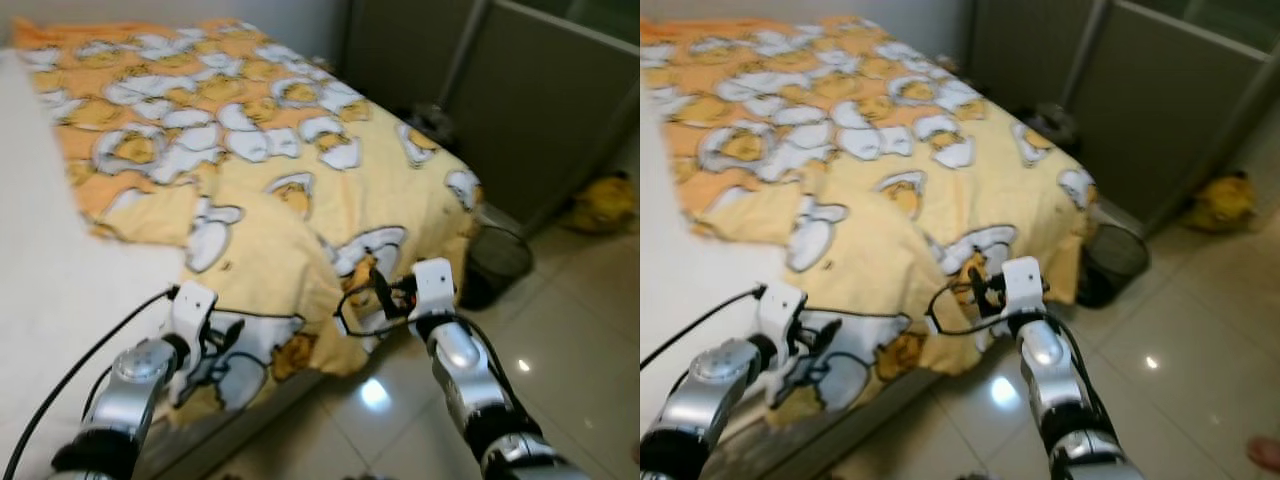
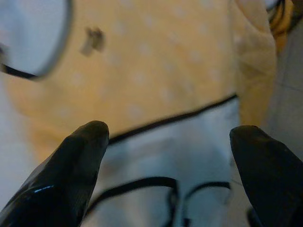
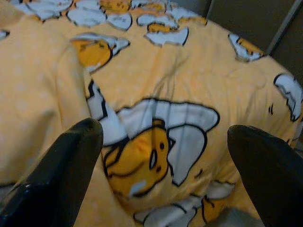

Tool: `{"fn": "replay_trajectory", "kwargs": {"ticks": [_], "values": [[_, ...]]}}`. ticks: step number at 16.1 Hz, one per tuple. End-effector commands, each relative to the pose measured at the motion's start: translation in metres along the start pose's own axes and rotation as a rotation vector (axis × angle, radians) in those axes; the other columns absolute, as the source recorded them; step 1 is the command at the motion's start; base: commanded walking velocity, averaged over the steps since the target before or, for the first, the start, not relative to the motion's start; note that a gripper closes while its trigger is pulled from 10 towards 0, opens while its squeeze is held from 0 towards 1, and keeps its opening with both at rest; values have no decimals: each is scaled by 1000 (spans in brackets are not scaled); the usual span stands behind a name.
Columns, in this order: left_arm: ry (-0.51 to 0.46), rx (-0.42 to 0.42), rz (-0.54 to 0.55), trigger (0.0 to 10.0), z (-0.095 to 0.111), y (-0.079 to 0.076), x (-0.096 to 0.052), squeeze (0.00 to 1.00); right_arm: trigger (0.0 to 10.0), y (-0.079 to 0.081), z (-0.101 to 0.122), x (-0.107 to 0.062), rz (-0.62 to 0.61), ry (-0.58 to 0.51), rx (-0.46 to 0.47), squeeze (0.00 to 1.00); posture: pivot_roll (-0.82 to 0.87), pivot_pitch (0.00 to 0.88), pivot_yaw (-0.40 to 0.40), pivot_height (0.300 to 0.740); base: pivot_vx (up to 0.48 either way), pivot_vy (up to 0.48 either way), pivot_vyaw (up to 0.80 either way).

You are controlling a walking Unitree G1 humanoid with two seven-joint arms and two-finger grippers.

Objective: Clean up the room

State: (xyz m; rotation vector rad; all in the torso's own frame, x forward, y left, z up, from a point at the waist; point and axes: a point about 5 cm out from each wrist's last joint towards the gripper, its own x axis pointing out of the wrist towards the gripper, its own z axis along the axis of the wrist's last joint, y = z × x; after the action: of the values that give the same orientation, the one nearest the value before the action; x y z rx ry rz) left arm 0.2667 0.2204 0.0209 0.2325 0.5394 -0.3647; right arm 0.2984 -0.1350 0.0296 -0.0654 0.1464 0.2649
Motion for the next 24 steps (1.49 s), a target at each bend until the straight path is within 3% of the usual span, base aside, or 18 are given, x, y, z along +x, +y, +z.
{"fn": "replay_trajectory", "kwargs": {"ticks": [1,2,4,6,8,10,11,12,14,17,20,23,24], "values": [[33,-14,3,10000,-6,4,-3,0,10000,2,-5,-3,41,27,-10,0,53,5,-62,740,0,0,0],[45,-15,11,10000,-9,6,-5,0,10000,5,-10,-5,69,53,-10,0,53,5,-62,740,0,0,0],[26,-22,141,10000,-7,19,-6,0,10000,11,-18,-9,127,92,-25,0,55,12,-65,740,0,0,0],[-13,-40,170,10000,-3,22,-8,0,10000,11,-19,-10,134,95,-27,0,59,9,-65,740,0,0,0],[10,-63,132,10000,-11,13,-12,0,10000,12,-21,-11,161,107,-27,0,68,6,-70,740,0,0,0],[105,-85,77,10000,-30,-1,-11,0,10000,20,-27,-13,249,152,-22,0,72,1,-71,740,0,0,0],[111,-84,79,10000,-31,-3,-10,0,10000,22,-28,-14,272,167,-22,0,76,0,-75,740,0,0,0],[96,-138,177,10000,-32,4,-6,0,10000,28,-34,-16,336,214,-23,0,82,0,-79,740,0,0,0],[68,-216,194,10000,-32,5,-2,0,10000,33,-37,-17,372,237,-34,0,78,0,-83,740,0,0,0],[76,-225,220,10000,-31,10,0,0,10000,32,-37,-16,380,245,-30,0,77,0,-84,740,0,0,0],[144,-209,203,10000,-37,3,9,0,10000,31,-36,-15,383,254,-28,0,71,0,-82,740,0,0,0],[231,-250,237,10000,-45,-3,17,0,10000,34,-34,-12,384,256,-17,0,73,0,-95,740,0,0,0],[228,-261,250,3765,-41,-2,19,0,10000,36,-34,-11,395,253,-19,0,73,0,-97,740,0,0,0]]}}
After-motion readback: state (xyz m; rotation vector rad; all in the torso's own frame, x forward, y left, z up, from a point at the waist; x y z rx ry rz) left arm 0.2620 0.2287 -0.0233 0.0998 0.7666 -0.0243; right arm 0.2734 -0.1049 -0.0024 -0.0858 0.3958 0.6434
